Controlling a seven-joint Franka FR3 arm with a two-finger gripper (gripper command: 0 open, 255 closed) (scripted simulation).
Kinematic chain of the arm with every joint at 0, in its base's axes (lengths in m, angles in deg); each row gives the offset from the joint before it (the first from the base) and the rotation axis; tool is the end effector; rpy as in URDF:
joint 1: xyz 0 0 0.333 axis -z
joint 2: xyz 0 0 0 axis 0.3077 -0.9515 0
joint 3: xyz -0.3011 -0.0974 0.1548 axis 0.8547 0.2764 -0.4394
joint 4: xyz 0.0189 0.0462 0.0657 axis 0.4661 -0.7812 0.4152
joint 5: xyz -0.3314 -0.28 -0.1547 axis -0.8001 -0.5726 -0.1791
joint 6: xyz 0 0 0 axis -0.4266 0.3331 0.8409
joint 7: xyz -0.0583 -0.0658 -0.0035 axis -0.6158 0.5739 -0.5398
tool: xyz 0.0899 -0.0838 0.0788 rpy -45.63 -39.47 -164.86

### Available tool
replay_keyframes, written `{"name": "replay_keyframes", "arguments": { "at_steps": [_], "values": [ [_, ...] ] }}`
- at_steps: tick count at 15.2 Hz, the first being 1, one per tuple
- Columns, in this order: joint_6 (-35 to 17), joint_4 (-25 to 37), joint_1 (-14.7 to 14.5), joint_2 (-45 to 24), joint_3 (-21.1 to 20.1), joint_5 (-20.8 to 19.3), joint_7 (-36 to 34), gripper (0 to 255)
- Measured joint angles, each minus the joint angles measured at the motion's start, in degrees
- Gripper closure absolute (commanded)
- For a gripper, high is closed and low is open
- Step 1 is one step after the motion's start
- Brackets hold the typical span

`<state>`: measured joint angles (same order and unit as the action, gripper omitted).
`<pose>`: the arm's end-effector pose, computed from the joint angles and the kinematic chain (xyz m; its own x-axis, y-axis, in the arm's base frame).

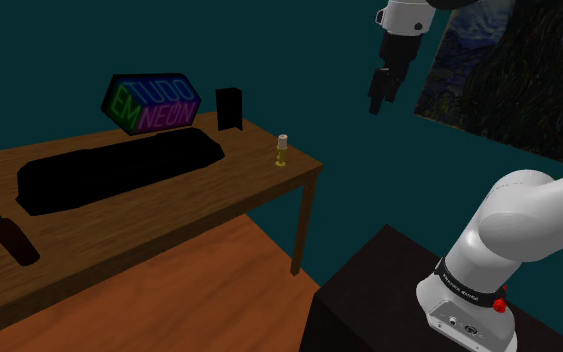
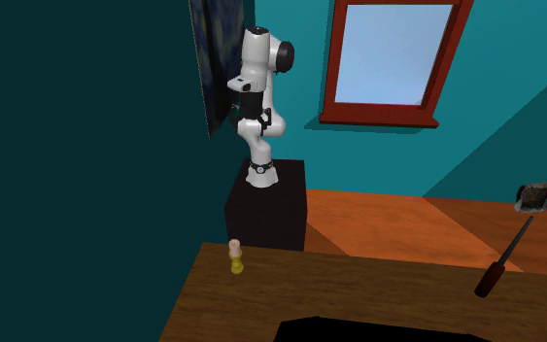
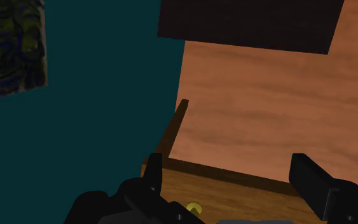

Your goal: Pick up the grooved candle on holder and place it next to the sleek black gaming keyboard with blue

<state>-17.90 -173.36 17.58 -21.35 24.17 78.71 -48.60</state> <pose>0.3698 0.0158 0.5845 0.9936 0.1091 0.0310 0.1043 -0.9863 0.1281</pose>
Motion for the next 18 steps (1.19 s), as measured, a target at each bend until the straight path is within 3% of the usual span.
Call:
{"name": "replay_keyframes", "arguments": {
  "at_steps": [6, 18],
  "values": [
    [-6.3, 0.7, 0.1, -7.3, 1.1, -0.1, 1.3, 0],
    [-20.9, 10.6, 0.2, -32.4, 3.4, 1.0, 5.4, 0]
  ]
}}
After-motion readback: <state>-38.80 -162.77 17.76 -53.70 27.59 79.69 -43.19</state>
